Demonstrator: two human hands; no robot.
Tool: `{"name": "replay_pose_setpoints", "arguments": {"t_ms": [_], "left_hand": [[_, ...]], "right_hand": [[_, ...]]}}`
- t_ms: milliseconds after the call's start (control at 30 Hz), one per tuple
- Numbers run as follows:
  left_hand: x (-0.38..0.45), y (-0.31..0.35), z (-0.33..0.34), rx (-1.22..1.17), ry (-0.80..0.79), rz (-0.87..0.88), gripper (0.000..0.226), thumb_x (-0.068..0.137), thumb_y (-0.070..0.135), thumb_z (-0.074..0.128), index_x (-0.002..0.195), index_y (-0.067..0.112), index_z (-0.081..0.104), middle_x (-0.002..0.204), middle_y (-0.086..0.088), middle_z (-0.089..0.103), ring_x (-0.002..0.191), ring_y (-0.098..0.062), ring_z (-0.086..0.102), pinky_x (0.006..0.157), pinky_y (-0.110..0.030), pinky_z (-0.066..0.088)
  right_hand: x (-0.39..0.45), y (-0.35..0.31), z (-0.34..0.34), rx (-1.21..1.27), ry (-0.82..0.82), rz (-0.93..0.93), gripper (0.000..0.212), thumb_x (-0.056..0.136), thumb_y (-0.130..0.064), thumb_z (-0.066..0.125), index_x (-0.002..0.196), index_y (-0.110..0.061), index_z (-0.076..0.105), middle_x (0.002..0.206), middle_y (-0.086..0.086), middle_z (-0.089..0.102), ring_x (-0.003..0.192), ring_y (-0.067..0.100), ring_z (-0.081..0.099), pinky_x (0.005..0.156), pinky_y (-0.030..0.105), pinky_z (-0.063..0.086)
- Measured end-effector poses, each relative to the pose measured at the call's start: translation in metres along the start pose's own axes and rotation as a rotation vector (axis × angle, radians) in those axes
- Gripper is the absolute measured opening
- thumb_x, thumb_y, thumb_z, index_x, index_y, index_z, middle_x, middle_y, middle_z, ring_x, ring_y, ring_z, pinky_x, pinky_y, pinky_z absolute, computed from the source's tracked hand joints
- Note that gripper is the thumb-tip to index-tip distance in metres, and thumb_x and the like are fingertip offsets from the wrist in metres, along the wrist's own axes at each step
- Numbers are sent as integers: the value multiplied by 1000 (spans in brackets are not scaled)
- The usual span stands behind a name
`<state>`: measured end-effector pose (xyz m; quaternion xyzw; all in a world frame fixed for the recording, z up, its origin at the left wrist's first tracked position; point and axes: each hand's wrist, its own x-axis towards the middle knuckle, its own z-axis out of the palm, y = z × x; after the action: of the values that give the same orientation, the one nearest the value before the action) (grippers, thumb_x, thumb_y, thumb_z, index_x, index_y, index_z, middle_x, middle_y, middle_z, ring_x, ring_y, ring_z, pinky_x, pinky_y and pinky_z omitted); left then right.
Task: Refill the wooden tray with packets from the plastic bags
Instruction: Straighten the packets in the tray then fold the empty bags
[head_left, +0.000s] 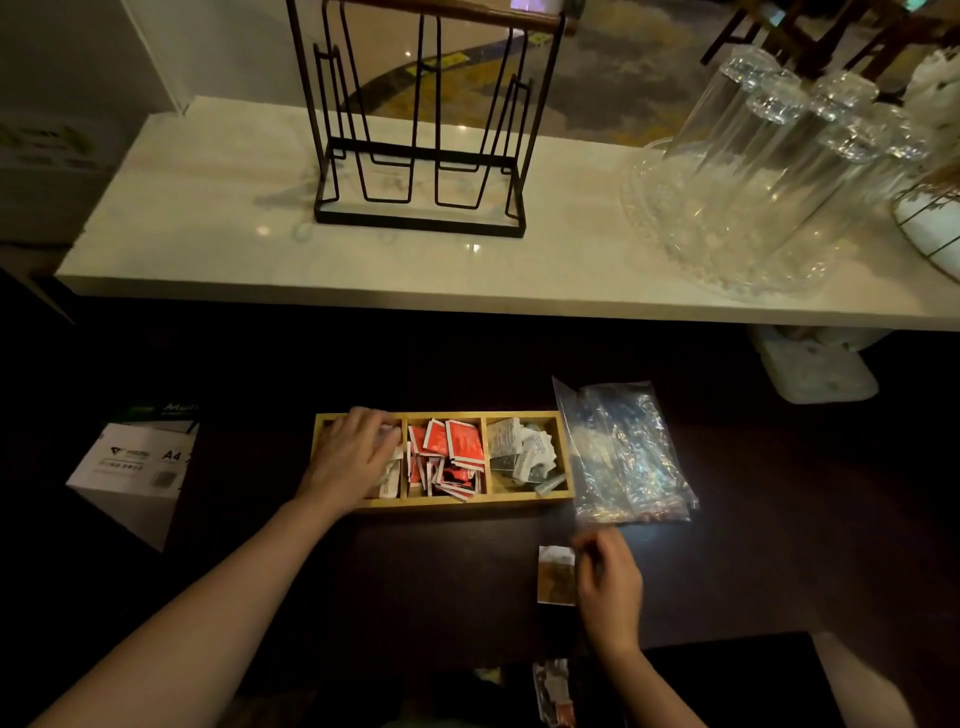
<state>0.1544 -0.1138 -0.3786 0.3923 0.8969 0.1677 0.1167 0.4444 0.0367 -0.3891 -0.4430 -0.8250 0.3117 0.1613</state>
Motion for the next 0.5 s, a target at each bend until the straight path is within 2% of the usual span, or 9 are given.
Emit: {"name": "replay_pose_setpoints", "arguments": {"t_ms": [67,133,167,200,267,300,400,500], "left_hand": [[-2,2,-5,-131,108,-61,50,89,43,27,111,11,57,117,-11,55,108,-26,50,88,-33,37],[-9,5,-9,-172,212,-75,53,89,46,26,107,8,60,114,-12,56,107,-27,51,88,-35,38],[-12,6,-9,-163,248,-56,54,89,46,26,106,8,60,113,-12,56,107,-27,51,88,-36,39],[-16,9,-9,-144,267,-36,53,89,45,26,105,8,60,114,-12,56,108,-26,51,89,-36,39],[-23,15,-7,-140,256,-22,49,88,42,27,103,8,60,116,-11,55,111,-26,51,90,-33,37],[-26,18,-5,-154,235,-27,49,88,42,27,104,8,60,117,-12,55,112,-27,51,90,-32,37],[-33,24,3,-118,155,-14,50,86,42,26,106,10,59,122,-11,54,116,-26,49,94,-35,38],[-39,27,6,-23,141,55,45,88,40,29,108,13,59,128,-9,54,124,-25,45,103,-37,34]], "right_hand": [[-9,12,-4,-54,-54,50,34,81,3,61,80,-30,51,82,-11,52,80,7,55,68,16,38],[-14,18,1,-81,-125,166,13,87,-16,63,92,-25,55,94,-6,52,90,14,57,74,21,40],[-16,18,4,-105,-165,225,18,86,-27,65,101,-22,56,101,-5,51,96,14,55,77,23,41],[-19,19,9,-131,-194,229,31,83,-33,67,109,-20,56,106,-3,51,99,13,52,81,24,42],[-19,16,18,-171,-217,194,51,77,-33,73,120,-16,52,113,1,51,105,16,49,86,27,44],[-18,11,20,-163,-228,211,54,76,-30,75,122,-16,50,115,3,52,107,19,49,87,30,45],[-7,0,25,-105,-293,341,44,77,-27,74,111,-16,49,108,6,64,103,24,58,80,35,49],[3,-12,25,-11,-394,368,30,79,-27,74,103,-16,61,98,2,71,95,19,66,76,27,50]]}}
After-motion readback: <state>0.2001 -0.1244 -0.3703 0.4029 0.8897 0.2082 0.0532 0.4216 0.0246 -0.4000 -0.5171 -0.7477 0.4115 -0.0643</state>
